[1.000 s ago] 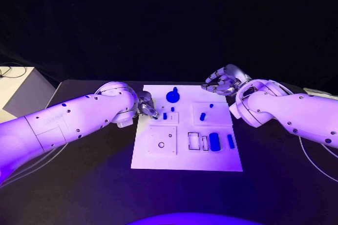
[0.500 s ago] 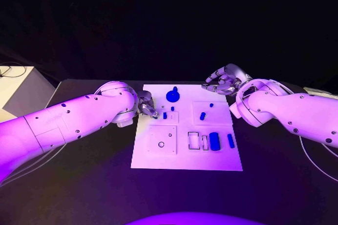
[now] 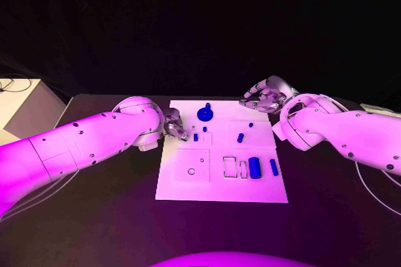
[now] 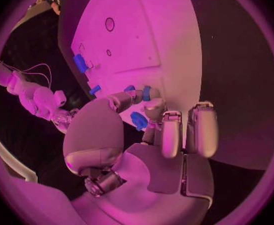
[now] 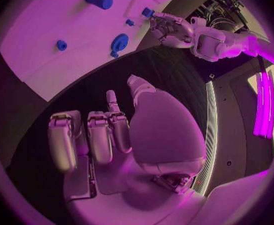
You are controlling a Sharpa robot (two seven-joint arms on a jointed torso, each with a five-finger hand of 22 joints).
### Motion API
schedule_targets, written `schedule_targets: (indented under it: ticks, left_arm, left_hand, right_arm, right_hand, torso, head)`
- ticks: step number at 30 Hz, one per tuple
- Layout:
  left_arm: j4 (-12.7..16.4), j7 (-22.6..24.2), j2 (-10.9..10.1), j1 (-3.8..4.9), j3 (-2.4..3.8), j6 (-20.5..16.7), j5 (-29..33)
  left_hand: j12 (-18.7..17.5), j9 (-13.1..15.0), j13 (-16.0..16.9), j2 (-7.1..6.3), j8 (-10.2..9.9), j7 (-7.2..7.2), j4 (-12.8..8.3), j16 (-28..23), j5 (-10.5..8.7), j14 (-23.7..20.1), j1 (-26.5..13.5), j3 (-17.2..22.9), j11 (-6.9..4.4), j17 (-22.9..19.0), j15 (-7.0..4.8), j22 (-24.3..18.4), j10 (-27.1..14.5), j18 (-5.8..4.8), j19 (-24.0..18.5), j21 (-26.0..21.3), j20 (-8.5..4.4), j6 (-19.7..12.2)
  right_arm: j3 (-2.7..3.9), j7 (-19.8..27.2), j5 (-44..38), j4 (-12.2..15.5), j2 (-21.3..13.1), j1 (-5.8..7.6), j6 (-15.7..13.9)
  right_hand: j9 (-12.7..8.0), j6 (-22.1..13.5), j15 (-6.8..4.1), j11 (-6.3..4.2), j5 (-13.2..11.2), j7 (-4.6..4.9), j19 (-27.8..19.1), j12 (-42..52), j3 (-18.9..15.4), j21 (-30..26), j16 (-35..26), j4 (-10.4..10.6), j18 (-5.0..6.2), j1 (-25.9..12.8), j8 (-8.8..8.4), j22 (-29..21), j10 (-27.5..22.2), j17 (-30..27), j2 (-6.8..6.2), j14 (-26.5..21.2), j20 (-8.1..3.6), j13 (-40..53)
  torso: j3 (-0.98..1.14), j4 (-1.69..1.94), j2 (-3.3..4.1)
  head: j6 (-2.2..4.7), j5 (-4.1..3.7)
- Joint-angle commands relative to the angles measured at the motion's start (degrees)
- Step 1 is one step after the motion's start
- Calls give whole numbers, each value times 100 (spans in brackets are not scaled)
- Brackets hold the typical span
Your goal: Assemble the parts on the task board
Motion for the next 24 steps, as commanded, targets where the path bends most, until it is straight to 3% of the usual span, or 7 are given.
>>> schedule_targets:
  ticks: [1, 8, 24]
  left_arm:
    - [-25, -55, 9, -35, -30, 194, 104]
    - [-46, -47, 20, -35, -31, 95, 142]
    - [-80, -33, 27, -35, -29, -64, 125]
  left_hand:
    - [10, -14, 4, -37, -31, -112, -32, 19, -40, 606, -117, 22, -28, 1510, -31, 342, 12, -103, 31, 8, -30, 79]
    - [23, -69, 21, -42, -47, -124, 253, 19, -86, 606, -317, -433, -36, 1510, -41, 344, 4, -103, 36, 1, -43, 154]
    - [20, -95, 17, -36, -58, -122, 418, 19, -107, 606, -345, -778, -34, 1510, -43, 340, -10, -102, 35, -6, -47, 172]
  right_arm:
    - [2, 0, -61, 3, 0, -1, 80]
    - [2, -15, -69, 1, 0, -1, 97]
    - [2, -16, -71, 3, -4, -1, 92]
  right_hand:
    - [7, -37, 9, 9, 37, -8, 519, -19, 28, -17, -7, -5, -34, -39, 40, 1380, 212, 1422, 2, 587, 6, 1158]
    - [7, -37, 9, 9, 37, -8, 519, -19, 28, -17, -7, -5, -34, -39, 40, 1380, 212, 1422, 2, 587, 6, 1158]
    - [7, -37, 8, 8, 49, -9, 519, -15, 42, -17, -7, -11, -34, -29, 44, 1380, 216, 1423, 9, 587, 5, 1161]
  torso:
    - [2, -6, -1]
    - [-2, -3, 4]
    - [-7, 3, 8]
  head:
    - [7, 0]
    - [21, -8]
    - [23, -26]
